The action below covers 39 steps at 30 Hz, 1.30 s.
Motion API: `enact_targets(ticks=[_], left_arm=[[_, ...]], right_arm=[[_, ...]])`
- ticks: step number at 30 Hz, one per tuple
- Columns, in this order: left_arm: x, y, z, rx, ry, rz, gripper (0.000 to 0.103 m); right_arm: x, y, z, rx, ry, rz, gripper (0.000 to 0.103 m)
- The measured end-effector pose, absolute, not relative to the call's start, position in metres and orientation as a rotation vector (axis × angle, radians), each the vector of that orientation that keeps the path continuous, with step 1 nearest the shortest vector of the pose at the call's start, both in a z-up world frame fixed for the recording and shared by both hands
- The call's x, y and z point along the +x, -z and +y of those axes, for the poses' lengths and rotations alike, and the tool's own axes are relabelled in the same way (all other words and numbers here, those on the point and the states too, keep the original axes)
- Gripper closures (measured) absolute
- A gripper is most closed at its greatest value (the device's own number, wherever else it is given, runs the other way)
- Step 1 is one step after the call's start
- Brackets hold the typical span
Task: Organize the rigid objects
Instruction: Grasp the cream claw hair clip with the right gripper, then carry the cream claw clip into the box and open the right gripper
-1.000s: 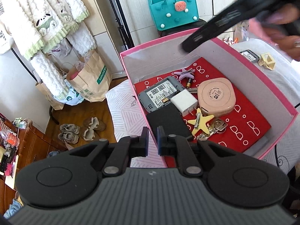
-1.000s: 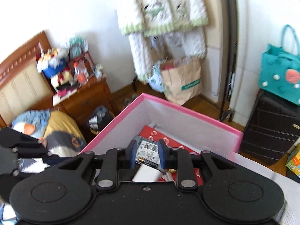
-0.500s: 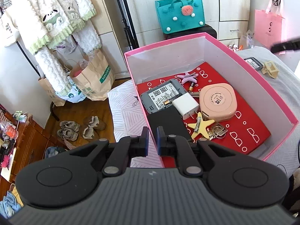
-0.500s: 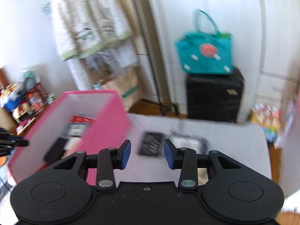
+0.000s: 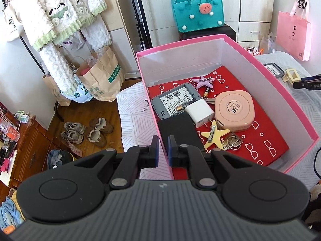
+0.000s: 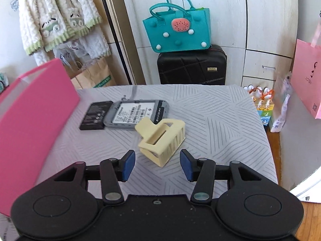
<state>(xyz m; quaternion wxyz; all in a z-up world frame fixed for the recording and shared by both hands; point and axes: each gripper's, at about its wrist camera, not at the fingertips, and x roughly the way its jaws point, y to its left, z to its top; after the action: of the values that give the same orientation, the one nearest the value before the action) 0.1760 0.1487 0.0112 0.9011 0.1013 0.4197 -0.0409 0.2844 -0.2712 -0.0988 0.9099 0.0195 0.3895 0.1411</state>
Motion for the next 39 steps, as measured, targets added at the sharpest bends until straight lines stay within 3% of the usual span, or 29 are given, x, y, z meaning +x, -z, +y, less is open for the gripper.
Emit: enact_targets(ticks=[15,22,25,39], left_arm=[[0.176,-0.012,0.148,0.209,0.087,0.866,0.095],[0.176,-0.012,0.148,0.206,0.085,0.867,0.095],[0.176,-0.011,0.148,0.208,0.086,0.868,0.095],[0.176,-0.011,0.148,0.206,0.086,0.868,0.095]], right_arm=[[0.288,0.106,-0.252,-0.087,-0.269,0.712,0.037],[0.288,0.108,-0.256,-0.071,-0.253,0.694,0.037],[0.286,0.106,-0.257,-0.080,-0.257,0.688,0.046],[0.261,0.071,-0.241,-0.049,-0.349,0.641,0.046]])
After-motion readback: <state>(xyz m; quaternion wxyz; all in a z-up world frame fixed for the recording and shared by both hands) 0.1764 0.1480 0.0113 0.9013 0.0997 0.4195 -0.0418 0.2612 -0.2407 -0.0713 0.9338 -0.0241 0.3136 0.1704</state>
